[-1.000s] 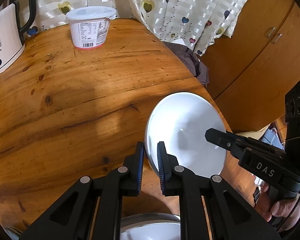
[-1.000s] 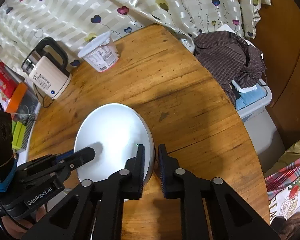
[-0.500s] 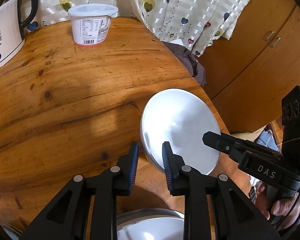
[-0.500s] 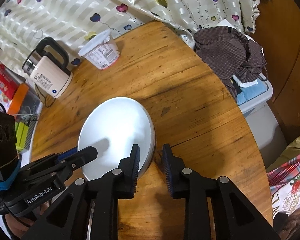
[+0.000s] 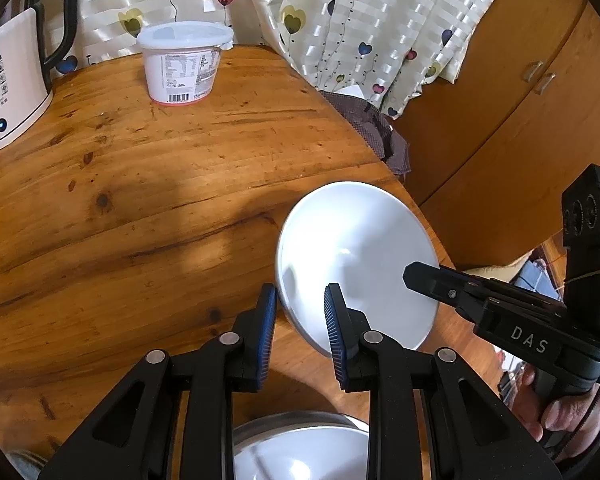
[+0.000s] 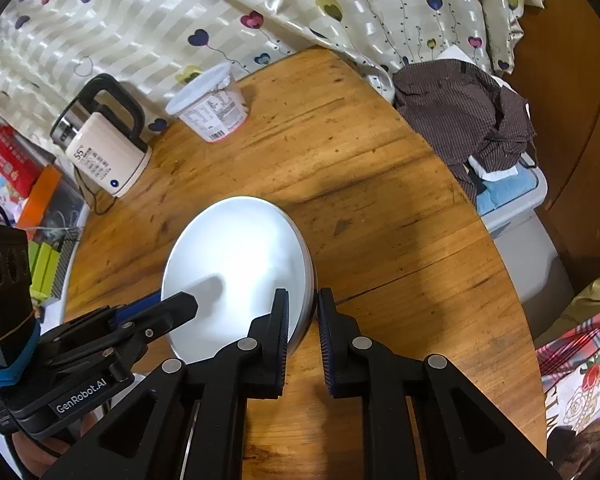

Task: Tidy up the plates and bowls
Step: 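Lift the white bowl with both grippers over the steel bowl stack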

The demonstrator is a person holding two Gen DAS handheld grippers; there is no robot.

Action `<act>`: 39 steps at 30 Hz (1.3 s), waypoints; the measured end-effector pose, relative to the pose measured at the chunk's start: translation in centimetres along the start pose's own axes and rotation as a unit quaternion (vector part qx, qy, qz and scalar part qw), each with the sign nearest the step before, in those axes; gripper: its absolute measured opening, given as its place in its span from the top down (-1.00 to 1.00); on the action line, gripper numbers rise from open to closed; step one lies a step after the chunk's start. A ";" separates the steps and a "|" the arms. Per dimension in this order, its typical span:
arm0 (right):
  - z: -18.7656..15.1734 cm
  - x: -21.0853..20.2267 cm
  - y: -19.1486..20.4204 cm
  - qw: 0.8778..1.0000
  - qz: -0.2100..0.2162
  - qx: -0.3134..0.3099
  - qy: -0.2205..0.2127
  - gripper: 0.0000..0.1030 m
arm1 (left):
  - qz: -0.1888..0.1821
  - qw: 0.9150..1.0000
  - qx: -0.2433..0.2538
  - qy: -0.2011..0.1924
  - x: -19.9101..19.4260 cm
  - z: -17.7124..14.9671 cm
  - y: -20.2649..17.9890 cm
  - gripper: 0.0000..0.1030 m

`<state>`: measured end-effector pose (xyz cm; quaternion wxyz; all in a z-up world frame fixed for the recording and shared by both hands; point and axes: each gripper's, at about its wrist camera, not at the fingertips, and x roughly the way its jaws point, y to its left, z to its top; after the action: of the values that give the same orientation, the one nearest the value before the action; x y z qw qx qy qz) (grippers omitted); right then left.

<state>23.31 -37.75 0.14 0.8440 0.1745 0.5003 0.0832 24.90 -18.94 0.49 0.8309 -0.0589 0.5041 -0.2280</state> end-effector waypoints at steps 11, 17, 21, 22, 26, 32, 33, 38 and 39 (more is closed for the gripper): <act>0.2 -1.5 1.7 1.000 0.006 -0.015 -0.008 0.73 | 0.002 1.000 -0.003 -0.024 -2.6 0.0 0.1 0.51; -0.2 -2.6 2.9 1.000 0.011 -0.025 -0.012 0.73 | 0.005 0.999 -0.007 -0.032 -4.2 -0.6 0.3 0.51; -0.5 -3.5 3.9 0.999 0.015 -0.032 -0.016 0.73 | 0.006 0.999 -0.010 -0.040 -5.5 -1.0 0.3 0.51; -0.6 -3.8 4.1 0.999 0.015 -0.034 -0.018 0.73 | 0.006 0.999 -0.011 -0.041 -5.7 -1.1 0.3 0.51; -1.0 -4.8 5.0 0.999 0.018 -0.042 -0.022 0.73 | 0.008 0.999 -0.014 -0.050 -7.1 -1.7 0.3 0.51; -2.2 -6.1 6.3 0.998 0.023 -0.052 -0.026 0.73 | 0.011 0.998 -0.019 -0.063 -9.5 -3.3 0.3 0.51; -2.5 -6.3 6.6 0.998 0.024 -0.054 -0.026 0.73 | 0.012 0.998 -0.020 -0.064 -9.7 -3.4 0.3 0.51; -3.9 -7.0 7.6 0.997 0.031 -0.061 -0.023 0.73 | 0.016 0.997 -0.025 -0.072 -11.2 -5.0 0.3 0.50; -4.3 -7.1 7.7 0.997 0.032 -0.062 -0.022 0.73 | 0.017 0.997 -0.026 -0.072 -11.4 -5.3 0.4 0.50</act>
<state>16.42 -31.92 6.96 0.8608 0.1398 0.4698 0.1370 16.02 -12.92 7.01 0.8671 -0.0881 0.4493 -0.1961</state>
